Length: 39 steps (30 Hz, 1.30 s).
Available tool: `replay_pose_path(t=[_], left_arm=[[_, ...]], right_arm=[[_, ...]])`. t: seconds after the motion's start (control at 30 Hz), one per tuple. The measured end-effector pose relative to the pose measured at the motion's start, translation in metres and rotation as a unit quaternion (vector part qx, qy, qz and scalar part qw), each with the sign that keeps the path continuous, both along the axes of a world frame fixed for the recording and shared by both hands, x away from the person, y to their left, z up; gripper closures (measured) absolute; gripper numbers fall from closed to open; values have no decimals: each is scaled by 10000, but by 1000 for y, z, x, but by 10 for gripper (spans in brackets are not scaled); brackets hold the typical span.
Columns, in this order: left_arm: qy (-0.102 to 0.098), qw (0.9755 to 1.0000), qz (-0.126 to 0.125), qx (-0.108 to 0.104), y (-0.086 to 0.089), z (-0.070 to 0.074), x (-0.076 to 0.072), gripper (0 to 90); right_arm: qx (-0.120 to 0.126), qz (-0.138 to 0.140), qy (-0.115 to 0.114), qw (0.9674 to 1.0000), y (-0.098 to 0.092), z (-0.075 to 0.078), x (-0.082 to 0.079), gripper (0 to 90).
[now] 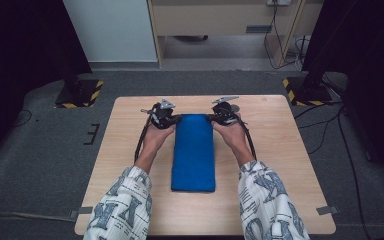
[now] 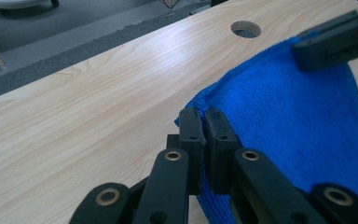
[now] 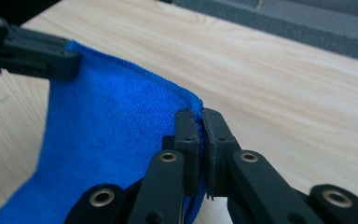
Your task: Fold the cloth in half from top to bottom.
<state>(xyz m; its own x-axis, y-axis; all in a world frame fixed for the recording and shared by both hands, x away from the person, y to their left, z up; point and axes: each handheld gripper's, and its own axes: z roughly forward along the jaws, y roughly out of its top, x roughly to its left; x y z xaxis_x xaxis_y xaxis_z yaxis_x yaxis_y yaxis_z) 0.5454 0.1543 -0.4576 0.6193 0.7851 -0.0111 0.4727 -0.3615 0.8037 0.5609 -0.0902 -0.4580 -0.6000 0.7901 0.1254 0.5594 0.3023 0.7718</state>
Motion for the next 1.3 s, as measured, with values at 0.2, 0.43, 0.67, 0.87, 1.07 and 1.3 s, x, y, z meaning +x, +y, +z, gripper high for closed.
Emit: replay_pose_path(t=[0.2, 0.43, 0.67, 0.87, 1.07, 1.3], left_arm=[[-46, 10000, 32, -2, 4, 6, 1, 870], [-89, 10000, -20, 9, 3, 11, -3, 870], [-122, 9999, -41, 27, 0, 13, -4, 870], [-182, 9998, -102, 19, -3, 16, -8, 870], [-214, 9996, -156, 29, -5, 22, -15, 871], [-231, 9994, -250, 5, -6, 22, -21, 870]], right_arm=[[16, 48, -112, 9999, 4, 9, 3, 862], [64, 52, -155, 9998, 3, 11, -2, 862], [48, 73, -165, 9998, -1, 10, -7, 863], [94, 52, -203, 9997, -5, 13, -10, 862], [117, 95, -254, 9996, -9, 14, -20, 862], [179, 118, -235, 9995, -13, 13, -28, 862]])
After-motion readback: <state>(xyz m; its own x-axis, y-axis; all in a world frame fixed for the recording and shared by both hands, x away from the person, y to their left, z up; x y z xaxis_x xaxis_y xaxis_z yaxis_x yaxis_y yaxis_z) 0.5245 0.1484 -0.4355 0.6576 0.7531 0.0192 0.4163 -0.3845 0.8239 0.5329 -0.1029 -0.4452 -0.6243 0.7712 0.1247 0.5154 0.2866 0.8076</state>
